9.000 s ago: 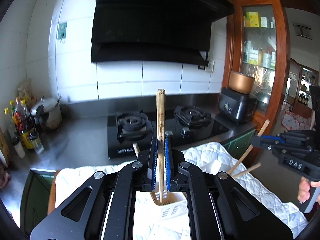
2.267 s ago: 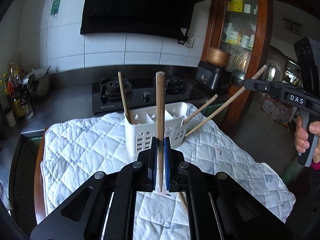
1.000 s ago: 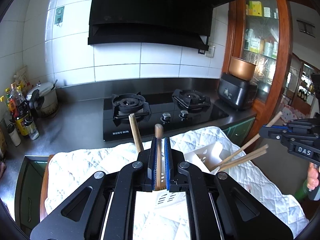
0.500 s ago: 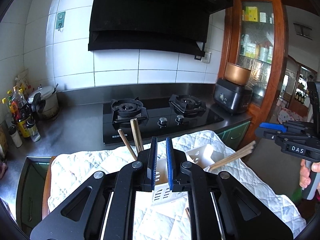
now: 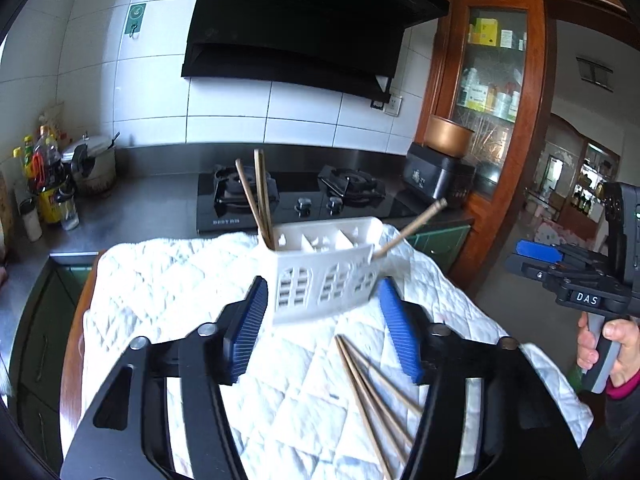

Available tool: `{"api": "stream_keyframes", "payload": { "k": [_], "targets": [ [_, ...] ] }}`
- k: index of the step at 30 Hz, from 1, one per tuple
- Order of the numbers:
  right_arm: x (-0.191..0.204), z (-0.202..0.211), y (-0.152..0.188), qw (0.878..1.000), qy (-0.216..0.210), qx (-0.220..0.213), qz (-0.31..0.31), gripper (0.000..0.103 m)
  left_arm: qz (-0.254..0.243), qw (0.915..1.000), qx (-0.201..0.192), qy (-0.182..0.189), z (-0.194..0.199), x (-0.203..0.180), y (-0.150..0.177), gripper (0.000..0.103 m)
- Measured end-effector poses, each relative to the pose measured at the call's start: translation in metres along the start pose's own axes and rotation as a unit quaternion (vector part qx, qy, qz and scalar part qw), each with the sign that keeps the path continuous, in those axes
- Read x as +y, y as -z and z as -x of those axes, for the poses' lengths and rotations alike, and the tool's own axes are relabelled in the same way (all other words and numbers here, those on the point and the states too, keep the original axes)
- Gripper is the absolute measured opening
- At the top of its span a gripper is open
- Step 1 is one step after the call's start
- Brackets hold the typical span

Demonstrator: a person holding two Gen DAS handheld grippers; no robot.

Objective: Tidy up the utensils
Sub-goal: 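Open the left tool to drop its chopstick into the caddy while the right tool releases too, then withdraw both open tools from the caddy back to the chopsticks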

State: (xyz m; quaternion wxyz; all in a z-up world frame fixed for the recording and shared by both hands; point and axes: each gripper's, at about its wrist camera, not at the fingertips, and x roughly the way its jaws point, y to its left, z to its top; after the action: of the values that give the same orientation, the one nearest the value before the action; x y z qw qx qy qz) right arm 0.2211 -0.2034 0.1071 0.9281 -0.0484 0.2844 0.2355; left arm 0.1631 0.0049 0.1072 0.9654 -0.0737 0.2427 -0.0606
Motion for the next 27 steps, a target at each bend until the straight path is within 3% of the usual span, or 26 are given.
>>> {"api": "stream_keyframes", "payload": {
  "k": [10, 13, 24, 27],
  "targets": [
    [0.029, -0.018, 0.089, 0.999, -0.010, 0.046, 0.005, 0.059, 0.013, 0.9988, 0.047, -0.009, 0.012, -0.005, 0.085, 0.059],
    [0.034, -0.024, 0.107, 0.998, -0.014, 0.056, -0.001, 0.059, 0.008, 0.9984, 0.048, -0.030, 0.017, -0.006, 0.099, 0.062],
    [0.056, -0.057, 0.148, 0.994, -0.028, 0.108, 0.012, 0.058, 0.048, 0.9950, 0.075, -0.046, 0.019, 0.009, 0.132, 0.070],
    [0.058, -0.067, 0.152, 0.992, -0.032, 0.122, 0.012, 0.051, 0.053, 0.9938, 0.082, -0.054, 0.018, 0.014, 0.138, 0.070]
  ]
}}
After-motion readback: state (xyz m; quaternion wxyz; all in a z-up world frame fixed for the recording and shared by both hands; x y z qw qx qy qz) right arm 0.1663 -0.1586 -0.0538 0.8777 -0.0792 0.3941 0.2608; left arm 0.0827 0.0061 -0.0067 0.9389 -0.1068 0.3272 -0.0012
